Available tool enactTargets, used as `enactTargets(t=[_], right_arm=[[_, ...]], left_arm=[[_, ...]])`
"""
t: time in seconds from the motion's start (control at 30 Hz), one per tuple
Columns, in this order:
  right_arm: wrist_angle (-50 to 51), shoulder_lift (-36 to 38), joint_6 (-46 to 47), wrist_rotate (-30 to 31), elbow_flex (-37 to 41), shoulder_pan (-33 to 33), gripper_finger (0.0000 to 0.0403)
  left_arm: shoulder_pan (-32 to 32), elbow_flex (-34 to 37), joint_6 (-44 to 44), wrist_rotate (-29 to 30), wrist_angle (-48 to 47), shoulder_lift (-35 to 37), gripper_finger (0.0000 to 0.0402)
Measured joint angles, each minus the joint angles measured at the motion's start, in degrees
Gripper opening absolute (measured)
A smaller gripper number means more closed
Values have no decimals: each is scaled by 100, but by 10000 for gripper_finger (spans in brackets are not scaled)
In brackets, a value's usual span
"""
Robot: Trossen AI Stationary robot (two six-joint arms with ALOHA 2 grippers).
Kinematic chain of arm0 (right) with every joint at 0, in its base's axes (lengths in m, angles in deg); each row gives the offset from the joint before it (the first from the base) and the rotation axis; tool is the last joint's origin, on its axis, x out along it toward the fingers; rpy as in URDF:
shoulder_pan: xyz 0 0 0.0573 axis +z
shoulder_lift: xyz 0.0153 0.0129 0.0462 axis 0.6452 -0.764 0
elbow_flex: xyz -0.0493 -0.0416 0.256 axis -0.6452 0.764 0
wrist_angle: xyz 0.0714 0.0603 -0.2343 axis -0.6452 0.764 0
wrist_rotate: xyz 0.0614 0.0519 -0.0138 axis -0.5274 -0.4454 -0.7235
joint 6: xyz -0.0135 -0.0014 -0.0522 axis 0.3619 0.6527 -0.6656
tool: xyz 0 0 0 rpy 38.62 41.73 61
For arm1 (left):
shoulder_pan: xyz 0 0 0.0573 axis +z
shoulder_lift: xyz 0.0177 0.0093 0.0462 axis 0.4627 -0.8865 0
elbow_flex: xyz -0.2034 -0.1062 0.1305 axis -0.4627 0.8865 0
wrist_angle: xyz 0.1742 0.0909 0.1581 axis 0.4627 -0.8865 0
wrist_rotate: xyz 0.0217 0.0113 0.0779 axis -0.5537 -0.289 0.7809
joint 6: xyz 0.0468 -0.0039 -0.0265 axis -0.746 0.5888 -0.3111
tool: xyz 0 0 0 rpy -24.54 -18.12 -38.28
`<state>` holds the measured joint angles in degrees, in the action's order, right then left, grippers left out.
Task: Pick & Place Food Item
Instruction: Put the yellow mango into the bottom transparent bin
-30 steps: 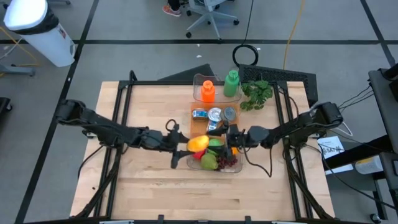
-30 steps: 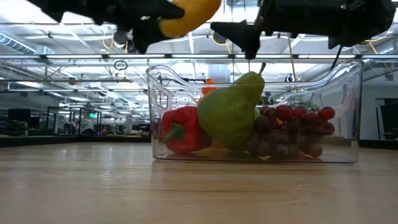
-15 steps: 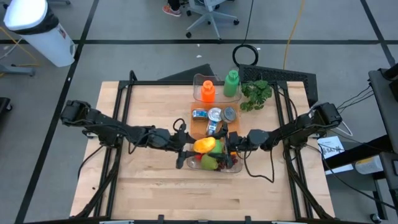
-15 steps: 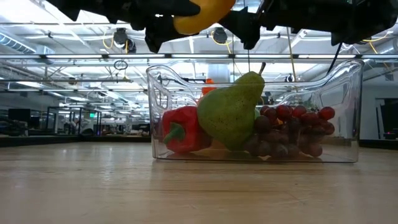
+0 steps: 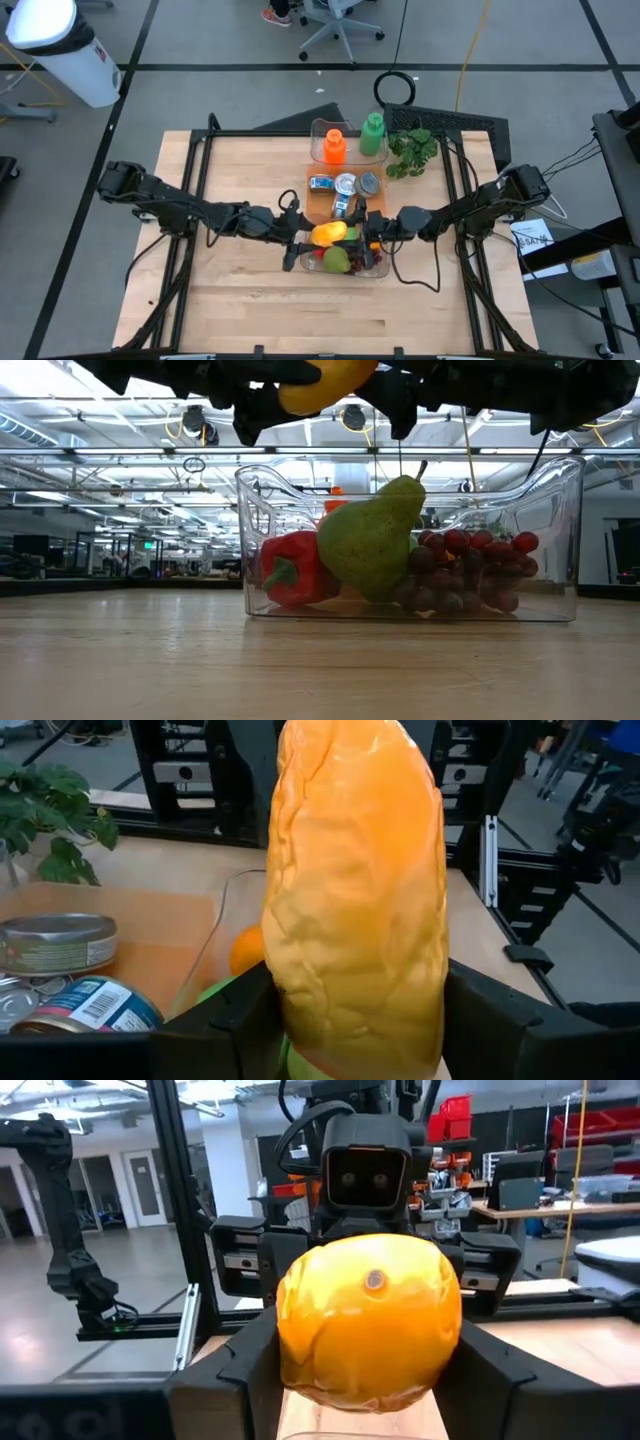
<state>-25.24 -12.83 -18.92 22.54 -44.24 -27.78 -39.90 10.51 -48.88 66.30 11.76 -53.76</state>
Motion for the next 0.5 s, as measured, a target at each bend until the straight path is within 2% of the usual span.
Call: enactTargets(t=[0.17,0.3,0.43,0.5], right_arm=[[254,329,-313,52,-20,118,188],[1331,765,-397,51,11,258,188],[2352,1140,-344,821,9,426,188],[2586,1131,-253,1213,96,530,188]], left_arm=[[31,-7,85,-209,-360,523,239],[83,2,32,-455,-1110,1383,254],[136,0,-134,-412,-1614,2020,264],[131,-4,-158,-415,-1553,2129,265]])
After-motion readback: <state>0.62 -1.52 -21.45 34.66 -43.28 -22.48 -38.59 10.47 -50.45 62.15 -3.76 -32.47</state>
